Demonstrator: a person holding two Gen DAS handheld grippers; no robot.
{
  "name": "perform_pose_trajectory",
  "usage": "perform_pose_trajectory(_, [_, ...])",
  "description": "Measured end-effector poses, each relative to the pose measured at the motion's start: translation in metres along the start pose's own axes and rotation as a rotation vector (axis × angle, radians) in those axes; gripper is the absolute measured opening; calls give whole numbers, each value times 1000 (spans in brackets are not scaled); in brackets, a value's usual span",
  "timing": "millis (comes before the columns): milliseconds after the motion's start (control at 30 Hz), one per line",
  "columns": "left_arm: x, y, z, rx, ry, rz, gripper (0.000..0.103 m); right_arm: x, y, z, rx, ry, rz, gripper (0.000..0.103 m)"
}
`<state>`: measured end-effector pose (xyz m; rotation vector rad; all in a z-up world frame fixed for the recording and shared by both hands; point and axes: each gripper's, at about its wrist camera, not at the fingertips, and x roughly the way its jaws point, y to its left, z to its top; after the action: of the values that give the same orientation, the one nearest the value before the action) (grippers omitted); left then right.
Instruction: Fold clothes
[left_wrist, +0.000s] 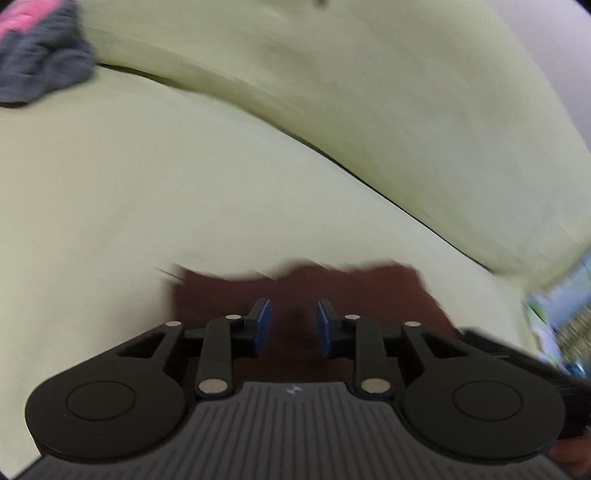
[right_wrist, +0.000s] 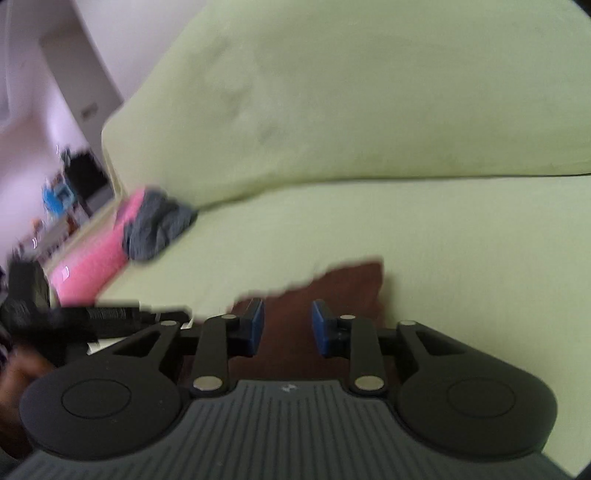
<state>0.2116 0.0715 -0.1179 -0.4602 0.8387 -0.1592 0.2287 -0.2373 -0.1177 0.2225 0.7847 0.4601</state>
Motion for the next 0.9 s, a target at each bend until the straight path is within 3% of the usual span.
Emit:
perform_pose_trajectory(67, [13,-5,0,-18,45,0,33,17,-18,-16,64,48,-51,16])
perform_pose_trajectory(167, [18,-24,11,38,55,-47,33,5,-36,-27,168,-10,-11,16])
perform_pose_trajectory(300, [45,-59,35,139,79,-134,39,-34,-32,-23,212,-143,9,26])
perform_pose_trajectory(367, [68,-69,41,162,108,-150,39,-42,-35,-27,235,-156,20,31])
perform_pose_trajectory(467, [100,-78,45,224,111,-102,39,-40,-39,-43,272,-132,-6,33])
perform_pose_trajectory(533, [121,-83,44,288,122,-23,46,-30,-41,-54,287,-96,-49,31])
perform_pose_trajectory(600, [131,-87,44,320,124,27,53,-23,-51,-72,323,-118,-44,29])
perform_pose_trajectory(667, [134,-91,46,332,120,56,49,-22,-50,-71,323,-114,-44,29])
perform_pose_trajectory(733, [129,-107,47,384,85,67,48,-24,-48,-64,322,-92,-48,30])
perform_pose_trajectory(900, [84,-119,57,436,-13,127,50,-57,-40,-46,323,-211,-15,37])
